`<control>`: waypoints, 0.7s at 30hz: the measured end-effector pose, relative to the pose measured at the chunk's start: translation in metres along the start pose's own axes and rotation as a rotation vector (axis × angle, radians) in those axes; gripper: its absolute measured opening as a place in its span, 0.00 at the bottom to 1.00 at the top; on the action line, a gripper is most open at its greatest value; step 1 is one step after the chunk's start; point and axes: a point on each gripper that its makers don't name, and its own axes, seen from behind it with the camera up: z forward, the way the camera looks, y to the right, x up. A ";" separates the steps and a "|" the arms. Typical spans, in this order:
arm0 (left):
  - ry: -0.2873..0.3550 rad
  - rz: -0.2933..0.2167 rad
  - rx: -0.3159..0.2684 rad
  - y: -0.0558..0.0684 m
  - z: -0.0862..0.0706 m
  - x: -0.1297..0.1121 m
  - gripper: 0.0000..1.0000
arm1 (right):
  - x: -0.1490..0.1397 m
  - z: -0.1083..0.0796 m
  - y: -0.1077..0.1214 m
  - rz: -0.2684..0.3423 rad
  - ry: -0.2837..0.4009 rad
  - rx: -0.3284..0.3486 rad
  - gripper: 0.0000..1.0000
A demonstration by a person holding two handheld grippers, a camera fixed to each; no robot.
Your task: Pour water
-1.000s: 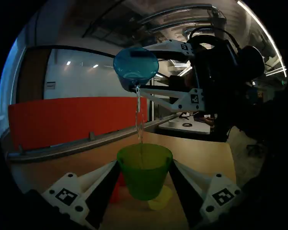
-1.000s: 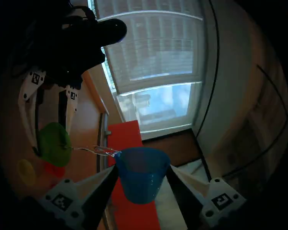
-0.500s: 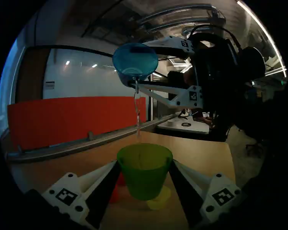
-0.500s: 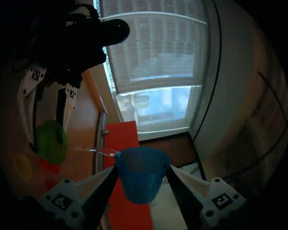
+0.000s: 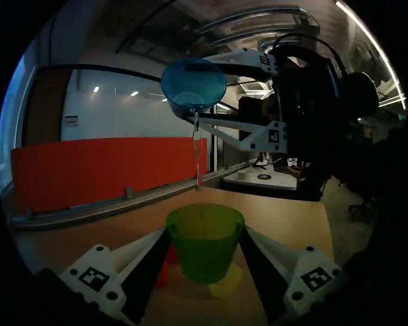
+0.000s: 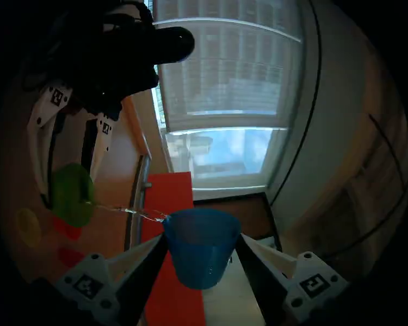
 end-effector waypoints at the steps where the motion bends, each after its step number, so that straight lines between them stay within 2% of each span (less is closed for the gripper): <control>1: 0.000 -0.001 0.000 0.000 0.000 0.000 0.85 | 0.000 0.000 0.000 -0.004 0.001 -0.001 0.89; 21: 0.003 -0.007 0.000 -0.003 0.000 0.000 0.85 | 0.008 0.001 0.008 -0.099 0.011 -0.015 0.89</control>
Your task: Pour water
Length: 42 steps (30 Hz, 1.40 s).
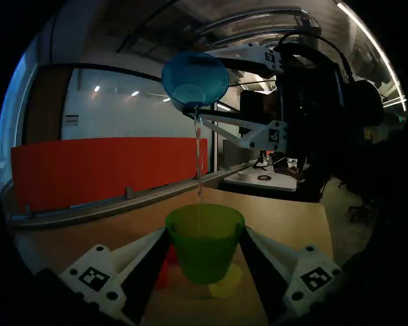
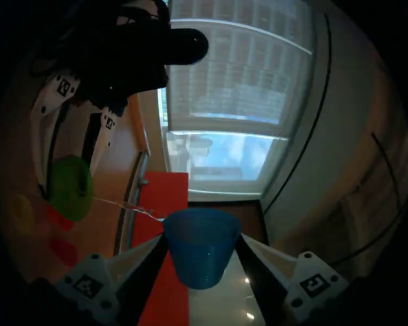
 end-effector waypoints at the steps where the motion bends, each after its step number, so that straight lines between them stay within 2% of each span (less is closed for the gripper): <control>1: 0.000 0.000 0.000 0.000 0.000 0.000 0.85 | 0.000 0.000 0.000 -0.003 0.000 0.000 0.89; 17: -0.003 0.003 0.002 0.000 0.002 0.001 0.85 | 0.010 0.000 0.002 -0.063 0.010 -0.004 0.89; 23: 0.000 0.002 0.003 0.000 0.002 0.001 0.85 | 0.013 -0.001 0.001 -0.057 0.012 -0.005 0.89; 26: 0.001 0.003 0.005 -0.001 0.001 0.002 0.85 | 0.014 -0.002 0.001 -0.033 0.015 -0.006 0.89; 29: 0.001 0.002 0.008 -0.001 0.000 0.002 0.85 | 0.014 -0.003 0.000 0.016 0.019 -0.005 0.89; 35: 0.002 0.003 0.009 -0.002 -0.001 0.003 0.85 | 0.011 -0.006 -0.004 0.173 0.021 -0.001 0.89; 42: 0.005 0.006 0.012 -0.003 -0.003 0.006 0.85 | 0.003 -0.007 -0.011 0.429 0.010 0.021 0.89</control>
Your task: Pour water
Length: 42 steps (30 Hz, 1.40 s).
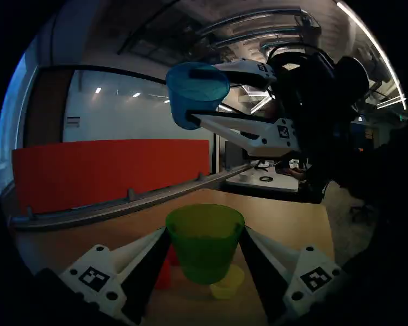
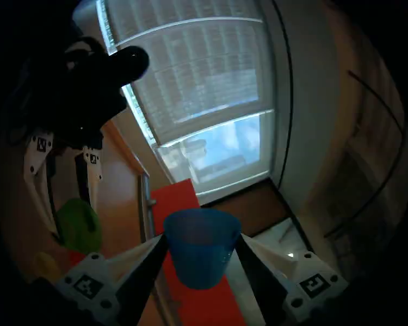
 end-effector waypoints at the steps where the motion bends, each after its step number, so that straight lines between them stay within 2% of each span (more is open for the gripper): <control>1: 0.000 0.000 0.000 0.000 0.000 0.000 0.85 | -0.001 0.000 -0.001 0.034 -0.003 0.004 0.89; 14: -0.004 0.005 0.007 -0.003 0.000 0.000 0.85 | -0.013 -0.004 -0.016 0.452 -0.031 0.058 0.89; 21: -0.004 0.010 0.009 -0.004 -0.001 0.002 0.85 | -0.017 -0.002 -0.018 0.705 -0.036 0.097 0.89; 27: -0.004 0.011 0.011 -0.005 -0.002 0.003 0.85 | -0.019 -0.001 -0.021 0.884 -0.040 0.134 0.89; 33: -0.006 0.014 0.012 -0.004 -0.003 0.002 0.85 | -0.019 -0.002 -0.019 0.989 -0.029 0.142 0.89; 42: -0.020 0.020 0.019 -0.006 -0.003 -0.003 0.85 | -0.024 -0.008 -0.022 1.018 -0.044 0.145 0.89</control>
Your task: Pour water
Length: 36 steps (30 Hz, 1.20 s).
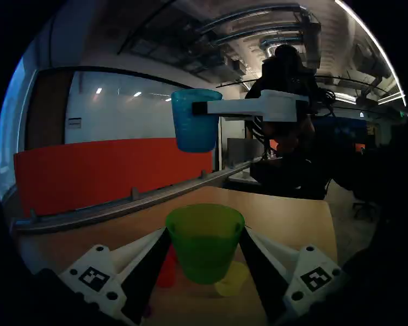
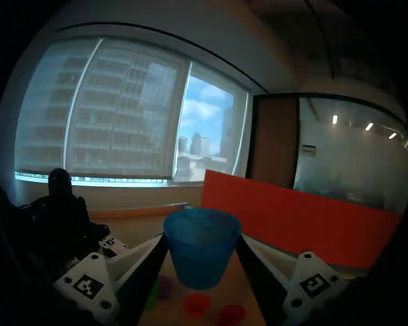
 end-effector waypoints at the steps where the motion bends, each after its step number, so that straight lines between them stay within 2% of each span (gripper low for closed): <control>1: -0.004 0.002 0.001 0.000 0.000 -0.001 0.85 | -0.002 -0.001 0.001 0.000 -0.004 -0.002 0.89; 20: -0.114 0.042 0.008 -0.004 -0.001 -0.036 0.85 | -0.048 -0.031 0.026 -0.002 -0.076 -0.049 0.89; 36: -0.233 0.069 -0.004 -0.006 0.004 -0.075 0.85 | -0.098 -0.038 0.045 0.036 -0.144 -0.063 0.89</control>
